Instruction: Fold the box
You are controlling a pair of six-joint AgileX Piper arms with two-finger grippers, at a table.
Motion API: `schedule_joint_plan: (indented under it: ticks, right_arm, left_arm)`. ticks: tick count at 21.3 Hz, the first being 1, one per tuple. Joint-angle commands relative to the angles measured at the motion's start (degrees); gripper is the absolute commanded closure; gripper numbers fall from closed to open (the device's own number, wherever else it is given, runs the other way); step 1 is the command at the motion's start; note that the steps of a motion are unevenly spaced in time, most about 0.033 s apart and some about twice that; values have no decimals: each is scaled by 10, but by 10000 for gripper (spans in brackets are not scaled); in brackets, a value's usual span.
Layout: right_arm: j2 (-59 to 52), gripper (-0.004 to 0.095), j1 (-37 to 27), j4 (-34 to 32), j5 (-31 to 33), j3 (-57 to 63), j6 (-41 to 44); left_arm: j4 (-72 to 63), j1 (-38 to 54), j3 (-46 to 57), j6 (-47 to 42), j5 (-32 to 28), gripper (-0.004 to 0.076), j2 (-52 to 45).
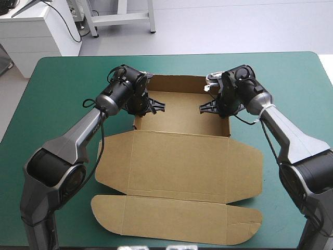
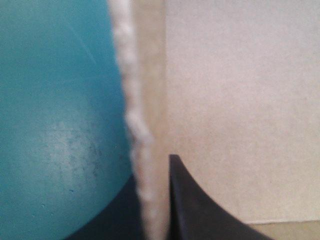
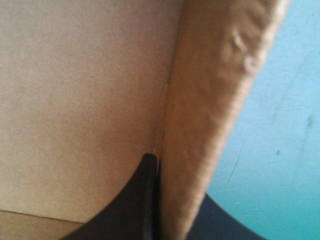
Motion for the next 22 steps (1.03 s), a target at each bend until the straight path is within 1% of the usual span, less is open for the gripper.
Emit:
schedule_joint_plan:
  ticks: [1,3,4,7,9,10,11,13,14,15,17,19,21,22]
  right_arm:
    - [-29,929,8,29,9,7,-43]
    - [-29,929,8,35,3,15,-43]
    - [-28,929,7,41,2,18,-43]
    - [-27,908,-4,57,3,18,-45]
    - [-27,840,-18,83,10,18,-59]
    - [-27,743,-25,90,18,18,-65]
    - [-27,682,-27,93,21,18,-67]
    - [-27,420,-32,88,15,15,-73]
    - [-27,357,-31,88,7,13,-71]
    - [-28,269,-31,88,-4,2,-62]
    - [-28,205,-31,80,-6,-31,-47]
    - [-30,207,-31,57,13,-73,-28]
    - [-32,208,-31,45,38,-102,-9]
    - [-35,208,-31,38,40,-111,4]
  left_arm:
    - [15,-2,-17,7,21,731,-33]
    - [7,-2,-13,27,21,731,-30]
    - [-6,-2,-12,62,21,731,-27]
    - [-21,-2,-12,69,21,728,-24]
    - [-34,-2,-12,69,21,687,-19]
    - [-41,-2,-12,69,21,617,-14]
    - [-42,-2,-12,69,21,564,-13]
    - [-34,-2,-12,69,21,312,-10]
    - [-34,-2,-14,69,21,262,-10]
    - [-25,-2,-20,70,21,222,-12]
    - [-16,-2,-40,90,21,223,-20]
    - [14,-2,-73,112,21,223,-36]
    - [30,-2,-96,102,21,223,-52]
    - [30,-2,-104,102,21,223,-60]
